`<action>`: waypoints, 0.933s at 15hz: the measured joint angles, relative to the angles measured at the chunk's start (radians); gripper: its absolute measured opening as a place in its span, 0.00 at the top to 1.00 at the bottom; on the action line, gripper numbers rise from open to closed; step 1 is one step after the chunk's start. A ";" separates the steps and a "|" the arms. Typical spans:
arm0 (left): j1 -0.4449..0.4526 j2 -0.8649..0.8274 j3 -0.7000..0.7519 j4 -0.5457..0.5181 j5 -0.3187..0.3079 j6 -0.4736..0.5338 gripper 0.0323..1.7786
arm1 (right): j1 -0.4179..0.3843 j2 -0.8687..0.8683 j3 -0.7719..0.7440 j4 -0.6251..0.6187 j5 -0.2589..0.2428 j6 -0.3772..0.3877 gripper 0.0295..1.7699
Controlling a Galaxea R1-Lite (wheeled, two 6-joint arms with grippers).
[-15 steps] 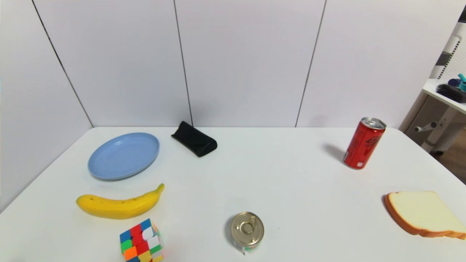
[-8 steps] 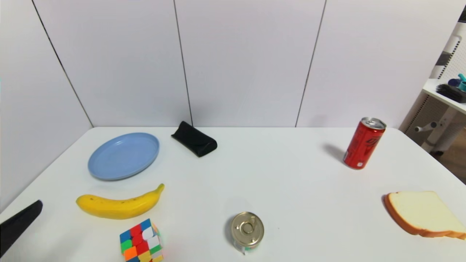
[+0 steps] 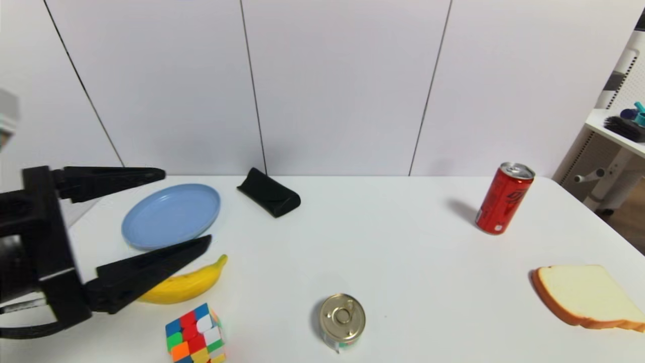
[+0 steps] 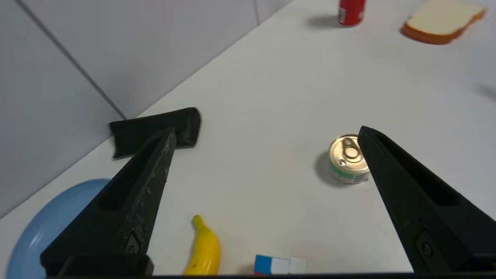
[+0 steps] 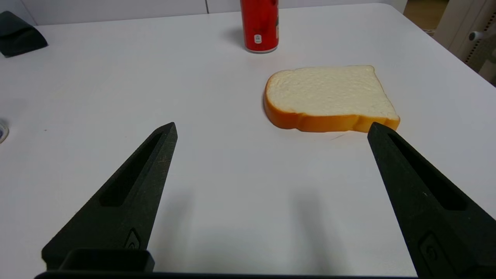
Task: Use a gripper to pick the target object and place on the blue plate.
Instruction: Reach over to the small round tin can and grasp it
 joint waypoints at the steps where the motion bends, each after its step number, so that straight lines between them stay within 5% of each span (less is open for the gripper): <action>1: -0.030 0.047 -0.016 -0.003 -0.019 0.000 0.05 | 0.000 0.000 0.000 0.000 0.000 0.000 0.04; 7: -0.177 0.299 -0.047 -0.004 -0.049 0.003 0.05 | 0.000 0.000 0.000 0.000 0.000 0.000 0.04; 14: -0.247 0.529 -0.047 -0.074 -0.046 0.029 0.05 | 0.000 0.000 0.000 0.000 0.000 0.000 0.04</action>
